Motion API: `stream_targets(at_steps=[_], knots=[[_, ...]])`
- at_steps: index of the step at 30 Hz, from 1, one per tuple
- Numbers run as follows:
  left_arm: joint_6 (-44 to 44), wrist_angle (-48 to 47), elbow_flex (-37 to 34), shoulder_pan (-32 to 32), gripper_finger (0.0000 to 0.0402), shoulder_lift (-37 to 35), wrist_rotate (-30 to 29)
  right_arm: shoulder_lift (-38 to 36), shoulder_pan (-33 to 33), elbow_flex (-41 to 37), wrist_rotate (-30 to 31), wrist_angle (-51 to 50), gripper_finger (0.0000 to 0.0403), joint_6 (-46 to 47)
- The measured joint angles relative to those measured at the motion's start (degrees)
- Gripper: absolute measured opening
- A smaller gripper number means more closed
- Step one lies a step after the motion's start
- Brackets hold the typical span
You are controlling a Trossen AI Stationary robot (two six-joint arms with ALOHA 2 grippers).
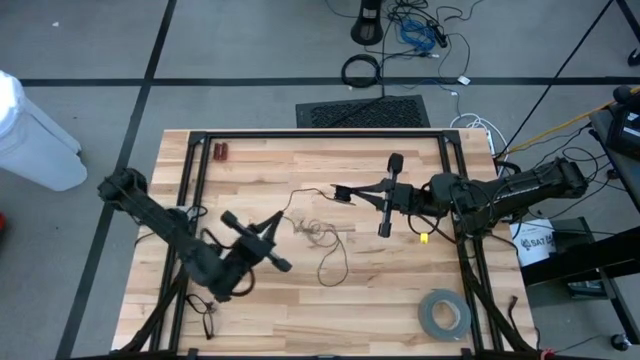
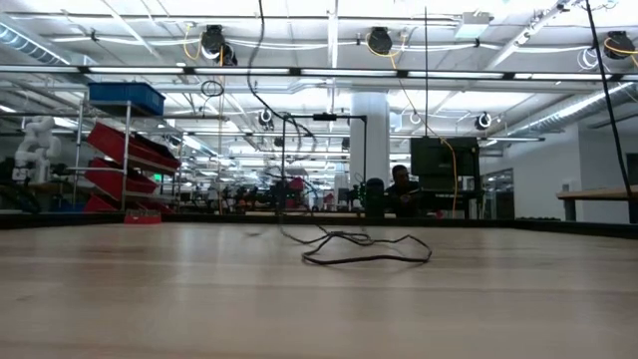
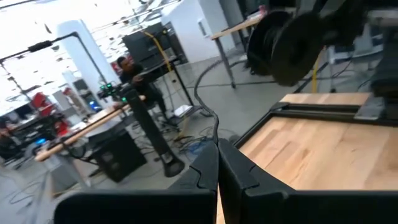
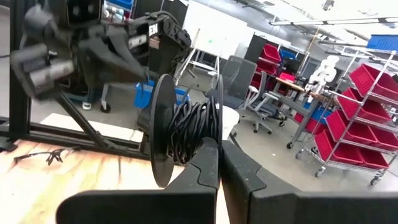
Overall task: Coil cords
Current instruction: Uncoil the black wire from the spool
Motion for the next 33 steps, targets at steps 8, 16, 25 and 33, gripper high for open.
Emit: stream_targets(at_steps=[8, 16, 25, 33], knots=[[0.2, -0.6, 0.0, -3.1, 0.0001, -1.4, 0.0, -0.2, 0.0, 0.0, 0.0, -0.4, 0.0000, 0.0], [-22.0, -12.0, -3.1, -0.5, 0.0001, 0.3, 3.4, -0.7, 1.2, 0.0, -1.7, 7.9, 0.0000, 0.4], [-43.4, -16.2, -2.8, 10.1, 0.0001, 8.1, 32.9, -0.6, 1.9, 0.0, -0.3, 13.6, 0.0000, 3.0], [-44.8, -12.9, 4.6, 15.6, 0.0001, 16.8, 51.4, 1.6, 1.6, 0.0, 8.8, 11.2, 0.0000, 0.4]])
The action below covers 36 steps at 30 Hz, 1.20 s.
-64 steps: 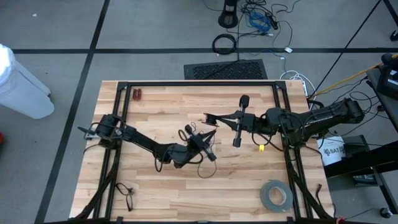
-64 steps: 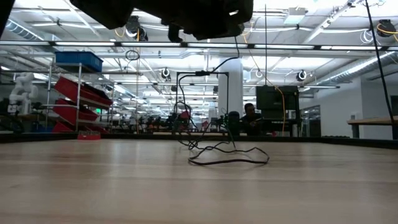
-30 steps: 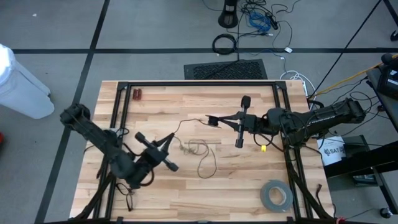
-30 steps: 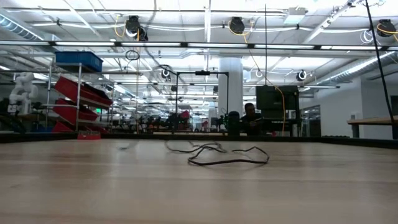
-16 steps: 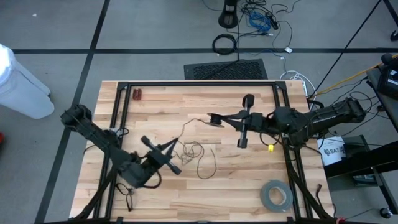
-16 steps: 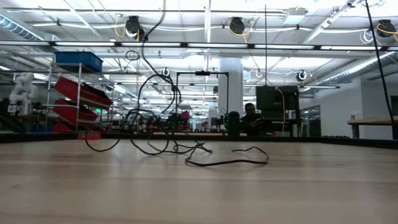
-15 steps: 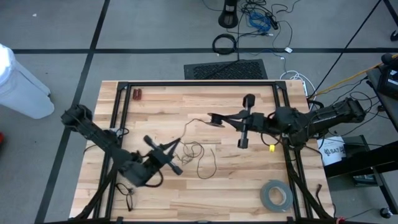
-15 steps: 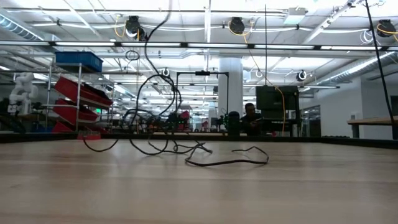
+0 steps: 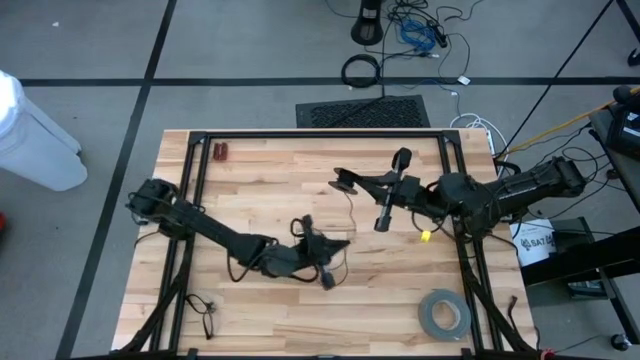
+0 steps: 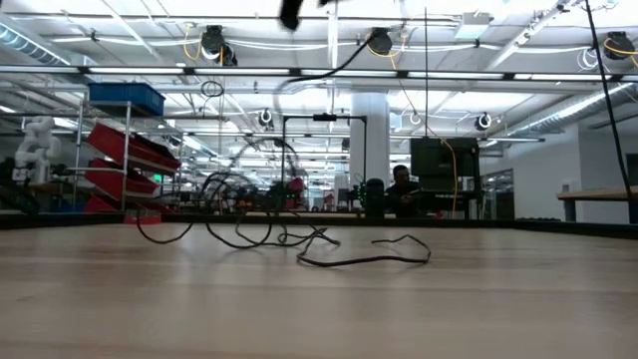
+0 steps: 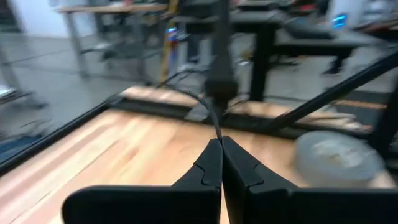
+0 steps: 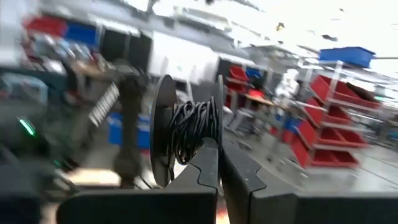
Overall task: Coil cords
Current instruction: Uncoil the black wire from the spool
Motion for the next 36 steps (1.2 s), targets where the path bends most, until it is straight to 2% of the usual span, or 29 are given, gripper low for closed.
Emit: stream_targets(at_steps=[2, 6, 13, 19, 24, 29, 34, 36], knots=[[3.0, 0.1, 3.7, 0.4, 0.0001, 1.4, 3.8, 0.6, -0.2, 0.0, 2.1, -1.8, 0.0000, -0.8], [11.4, -2.2, 11.1, 0.2, 0.0001, 2.8, 6.9, 1.1, -0.6, 0.0, 3.4, -5.4, 0.0000, -1.6], [21.1, -11.9, 19.1, -3.6, 0.0001, -0.5, 5.7, 1.1, -0.6, 0.0, 3.5, -10.5, 0.0000, -0.7], [27.0, -17.8, 19.7, -8.7, 0.0001, -5.2, -7.3, 1.1, -0.6, 0.0, 3.6, -11.8, 0.0000, -0.1], [34.9, -17.9, 19.7, -12.7, 0.0001, -8.3, -19.5, 1.0, -0.6, 0.0, 3.6, -12.5, 0.0000, 1.0], [43.2, -16.5, 19.7, -16.6, 0.0001, -11.1, -33.0, 1.0, -0.6, 0.0, 3.5, -13.8, 0.0000, 1.1], [48.4, -17.1, 19.7, -19.0, 0.0001, -13.3, -49.6, 0.7, -0.2, 0.0, 3.3, -14.1, 0.0000, 1.1], [48.7, -19.1, 19.7, -19.3, 0.0001, -14.0, -51.0, 0.2, 0.1, 0.0, 3.3, -14.2, 0.0000, 1.0]])
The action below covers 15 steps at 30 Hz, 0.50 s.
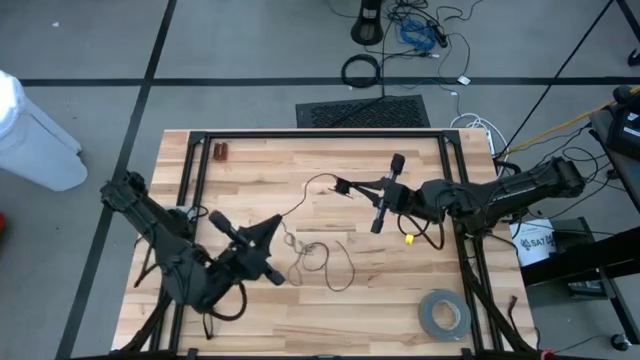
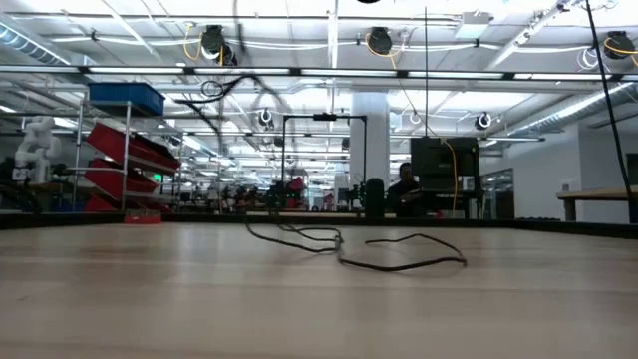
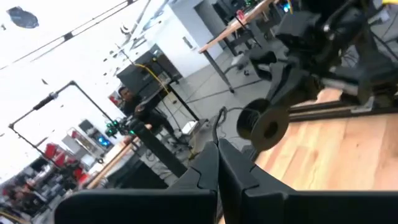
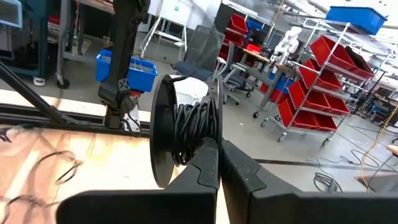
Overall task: Coil cords
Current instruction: Uncoil the black wire from the spool
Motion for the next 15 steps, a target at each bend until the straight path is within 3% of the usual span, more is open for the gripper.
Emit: stream_targets(at_steps=[5, 10, 15], knots=[[-3.0, -4.6, 0.0, -1.1, 0.0001, -1.0, -0.1, -2.5, 1.5, 0.0, 0.0, 0.0, 0.0000, -0.1], [-18.3, -22.1, 0.0, 1.3, 0.0001, -1.9, 0.8, -6.8, 3.4, 0.0, 0.0, -0.6, 0.0000, -0.8], [-41.5, -41.4, -0.1, 7.5, 0.0001, -3.1, 15.7, -12.1, 5.7, 0.0, 0.0, -4.3, 0.0000, -0.7]])
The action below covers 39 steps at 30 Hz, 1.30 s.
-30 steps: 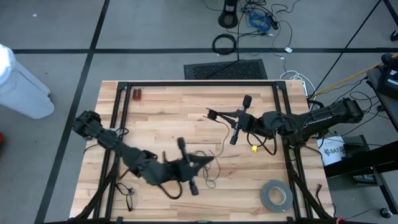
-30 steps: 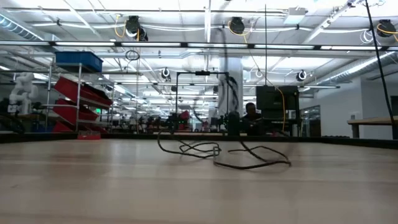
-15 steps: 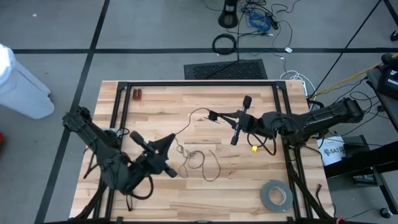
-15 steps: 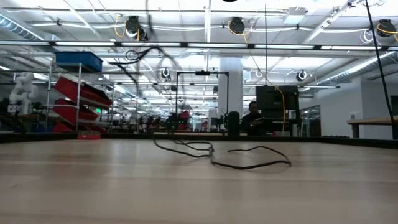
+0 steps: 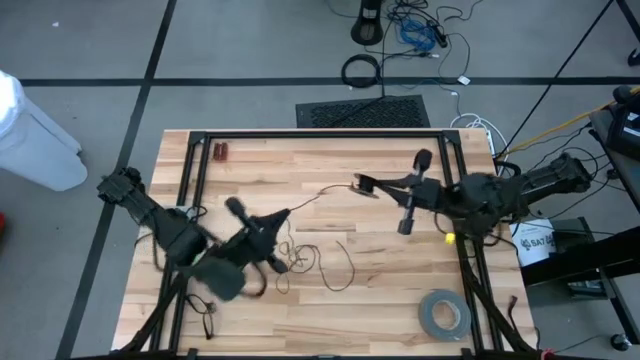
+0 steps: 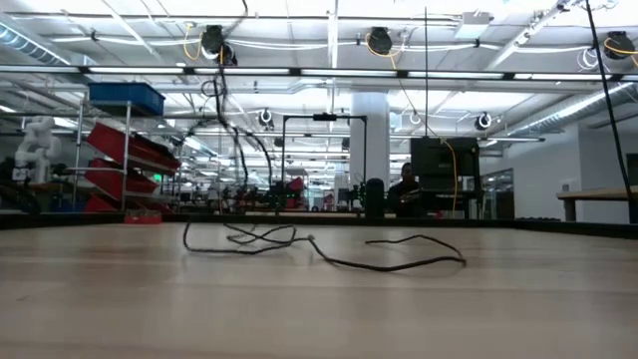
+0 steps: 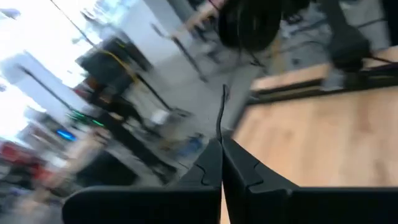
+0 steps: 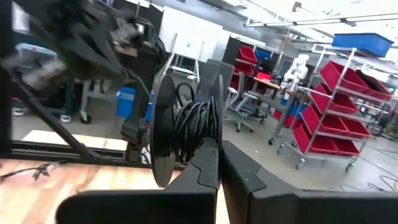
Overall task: Coil cords
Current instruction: Uncoil the black wire from the spool
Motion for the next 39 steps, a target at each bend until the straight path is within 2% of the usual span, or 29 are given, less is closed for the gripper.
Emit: stream_targets(at_steps=[4, 10, 17, 21, 23, 35, 39], knots=[[-5.6, -3.4, -0.8, 5.4, 0.0001, 0.0, 7.3, -3.7, 1.6, 0.0, 0.0, -3.7, 0.0000, 0.4], [-7.5, -3.2, -5.5, 11.8, 0.0001, -0.1, 12.9, -7.7, 3.1, 0.0, 0.0, -8.0, 0.0000, 3.0], [-10.3, -0.9, -12.5, 17.3, 0.0001, 0.0, 29.0, -8.6, 3.5, 0.0, 0.0, -9.5, 0.0000, 4.2], [-10.7, -1.2, -14.3, 18.3, 0.0002, 0.0, 42.9, -8.6, 3.5, 0.0, 0.0, -11.2, 0.0000, 5.5], [-10.6, -1.1, -14.4, 18.2, 0.0008, 0.0, 46.7, -8.6, 3.5, 0.0, 0.0, -11.2, 0.0000, 5.5], [-10.6, -1.4, -13.1, 13.7, 0.0125, -3.9, 47.3, -8.6, 3.5, 0.0, 0.0, -13.8, 0.0000, 8.3], [-8.0, 1.7, -13.1, 12.8, 0.0153, -4.6, 43.4, -8.5, 3.5, 0.0, 0.0, -13.8, 0.0000, 8.6]])
